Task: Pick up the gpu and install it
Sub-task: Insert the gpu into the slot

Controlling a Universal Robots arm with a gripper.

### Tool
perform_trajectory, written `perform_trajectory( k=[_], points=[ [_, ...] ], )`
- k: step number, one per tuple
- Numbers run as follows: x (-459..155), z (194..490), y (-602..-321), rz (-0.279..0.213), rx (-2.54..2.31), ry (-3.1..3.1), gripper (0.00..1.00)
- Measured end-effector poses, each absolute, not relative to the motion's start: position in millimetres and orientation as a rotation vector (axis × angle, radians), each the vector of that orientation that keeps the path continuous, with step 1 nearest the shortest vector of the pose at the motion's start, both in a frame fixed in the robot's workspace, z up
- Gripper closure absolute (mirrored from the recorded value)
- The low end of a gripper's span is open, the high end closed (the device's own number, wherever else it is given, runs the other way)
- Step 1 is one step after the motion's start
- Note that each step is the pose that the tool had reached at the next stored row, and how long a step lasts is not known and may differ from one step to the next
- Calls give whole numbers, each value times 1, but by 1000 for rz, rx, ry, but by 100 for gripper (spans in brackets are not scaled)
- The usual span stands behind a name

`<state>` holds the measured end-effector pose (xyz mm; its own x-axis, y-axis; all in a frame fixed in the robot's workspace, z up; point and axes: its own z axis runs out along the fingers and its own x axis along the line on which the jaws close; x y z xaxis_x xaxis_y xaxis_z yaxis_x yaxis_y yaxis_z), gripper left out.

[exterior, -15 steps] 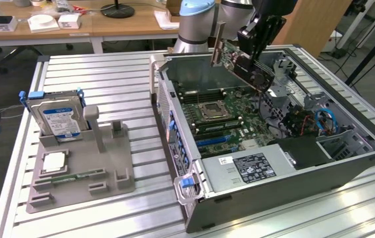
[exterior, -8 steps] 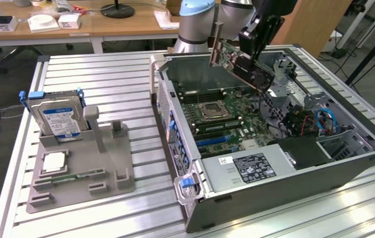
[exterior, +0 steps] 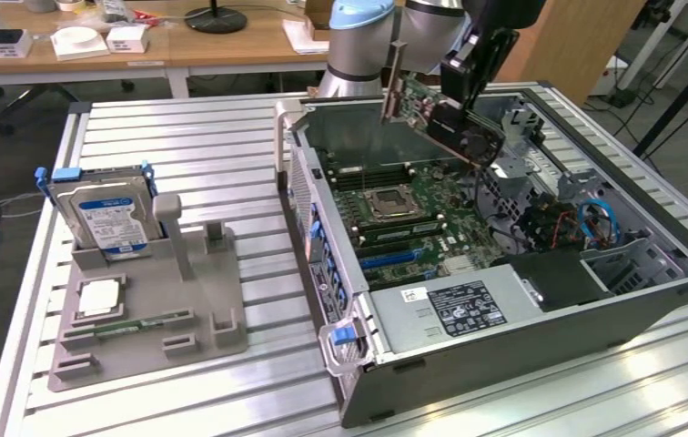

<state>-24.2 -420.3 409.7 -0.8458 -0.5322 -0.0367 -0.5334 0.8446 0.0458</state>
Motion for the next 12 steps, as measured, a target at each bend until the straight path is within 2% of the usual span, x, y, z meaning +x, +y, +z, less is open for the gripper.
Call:
perform_trajectory(
  k=[12],
  points=[
    [-24,410,-420,86,-1002,2955,74]
  ],
)
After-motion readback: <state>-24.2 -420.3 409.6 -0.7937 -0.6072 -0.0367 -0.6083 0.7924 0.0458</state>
